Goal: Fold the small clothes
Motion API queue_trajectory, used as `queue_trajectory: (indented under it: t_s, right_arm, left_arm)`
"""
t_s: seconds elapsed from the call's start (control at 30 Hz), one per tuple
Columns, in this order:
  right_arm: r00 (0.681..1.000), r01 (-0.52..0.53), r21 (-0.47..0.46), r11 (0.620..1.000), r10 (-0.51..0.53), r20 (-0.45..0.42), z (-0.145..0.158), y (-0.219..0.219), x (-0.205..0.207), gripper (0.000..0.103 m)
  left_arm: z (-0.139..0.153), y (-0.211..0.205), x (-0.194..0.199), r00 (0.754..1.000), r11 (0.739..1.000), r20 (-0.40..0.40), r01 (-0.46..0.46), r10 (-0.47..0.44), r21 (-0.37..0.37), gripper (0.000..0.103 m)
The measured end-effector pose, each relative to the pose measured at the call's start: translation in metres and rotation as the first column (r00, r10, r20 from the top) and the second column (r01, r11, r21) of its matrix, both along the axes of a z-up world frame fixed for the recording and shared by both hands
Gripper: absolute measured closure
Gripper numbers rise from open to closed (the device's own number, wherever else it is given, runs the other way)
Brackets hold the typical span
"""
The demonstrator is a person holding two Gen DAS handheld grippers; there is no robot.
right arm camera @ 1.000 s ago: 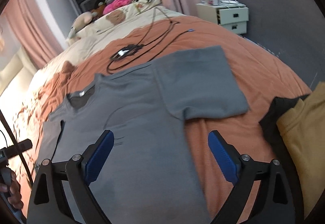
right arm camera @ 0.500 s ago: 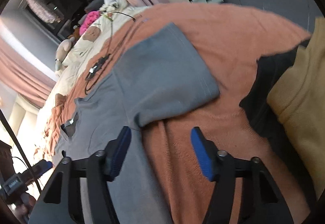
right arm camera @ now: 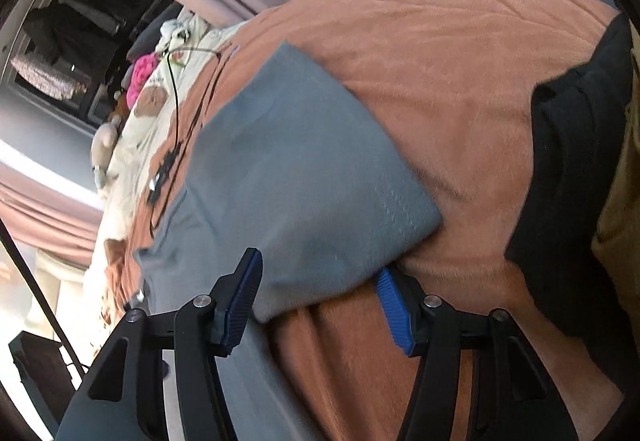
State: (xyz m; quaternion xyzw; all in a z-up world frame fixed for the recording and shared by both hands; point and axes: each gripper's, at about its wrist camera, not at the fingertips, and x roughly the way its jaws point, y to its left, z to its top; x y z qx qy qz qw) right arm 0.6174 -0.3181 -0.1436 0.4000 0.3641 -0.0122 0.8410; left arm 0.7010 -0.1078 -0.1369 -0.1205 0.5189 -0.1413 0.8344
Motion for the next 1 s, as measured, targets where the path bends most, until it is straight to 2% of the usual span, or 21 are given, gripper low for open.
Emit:
queue_trajectory:
  t_s: [0.03,0.13,0.23,0.4,0.53,0.7,0.87,1.0]
  right_arm:
    - [1.000,0.005,0.000,1.000,-0.005,0.008,-0.001,0.001,-0.003,0.066]
    - [0.999,0.003,0.012,1.000,-0.003,0.037,0.001,-0.002,-0.005,0.088]
    - [0.996,-0.013,-0.015,1.000,0.014,0.083,0.007,-0.004,-0.010,0.095]
    - [0.987,-0.065,-0.056,0.996,0.072,0.145,0.017,-0.001,-0.011,0.098]
    - [0.978,-0.107,-0.064,0.992,0.116,0.173,0.012,-0.004,-0.012,0.100]
    - [0.968,-0.151,-0.030,0.988,0.154,0.199,0.002,-0.019,-0.011,0.100]
    - [0.957,-0.198,0.000,0.980,0.193,0.218,-0.006,-0.028,-0.008,0.101]
    - [0.944,-0.241,0.017,0.970,0.231,0.234,-0.009,-0.026,-0.007,0.101]
  left_arm:
    - [-0.002,-0.004,0.001,1.000,1.000,-0.004,0.005,-0.005,-0.003,0.090]
    - [-0.007,-0.015,0.006,1.000,1.000,-0.008,0.026,-0.026,-0.009,0.094]
    - [-0.010,-0.027,0.011,0.999,0.999,-0.014,0.037,-0.038,-0.026,0.097]
    - [-0.015,-0.048,0.020,0.998,0.997,-0.018,0.061,-0.062,-0.047,0.097]
    - [-0.021,-0.059,0.026,0.998,0.996,-0.028,0.062,-0.064,-0.070,0.098]
    - [-0.034,-0.065,0.034,0.995,0.984,-0.079,0.040,-0.055,-0.174,0.101]
    - [-0.051,-0.066,0.039,0.987,0.952,-0.158,-0.016,-0.034,-0.307,0.102]
    - [-0.059,-0.066,0.044,0.982,0.940,-0.186,-0.037,-0.029,-0.339,0.103]
